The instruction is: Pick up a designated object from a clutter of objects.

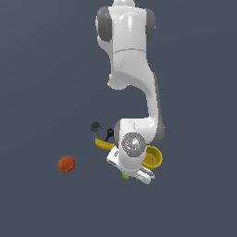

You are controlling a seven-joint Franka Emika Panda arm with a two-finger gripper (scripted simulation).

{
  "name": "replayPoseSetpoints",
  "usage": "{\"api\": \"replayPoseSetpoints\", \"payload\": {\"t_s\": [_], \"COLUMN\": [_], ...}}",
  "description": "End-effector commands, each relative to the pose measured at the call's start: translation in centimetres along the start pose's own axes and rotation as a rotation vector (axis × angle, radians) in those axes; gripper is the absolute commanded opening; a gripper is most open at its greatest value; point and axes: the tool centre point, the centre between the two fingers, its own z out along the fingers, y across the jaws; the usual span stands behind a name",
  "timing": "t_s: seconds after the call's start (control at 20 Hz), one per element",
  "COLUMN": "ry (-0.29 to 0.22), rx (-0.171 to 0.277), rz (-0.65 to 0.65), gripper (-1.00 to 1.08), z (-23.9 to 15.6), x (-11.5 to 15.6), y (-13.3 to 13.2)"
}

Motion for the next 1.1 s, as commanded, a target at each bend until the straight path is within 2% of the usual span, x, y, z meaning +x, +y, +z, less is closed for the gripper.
{"api": "replayPoseSetpoints", "payload": {"t_s": [0.0, 0.5, 1.05], "ry": [0.001, 0.001, 0.001], "rx": [0.001, 0.001, 0.001], "rz": [0.000, 0.000, 0.000], "gripper": [-1.00, -1.00, -1.00], "z": [-0.3, -4.6, -15.4], "x": [-0.1, -1.9, -6.4], "y": [-0.1, -0.9, -3.0]}}
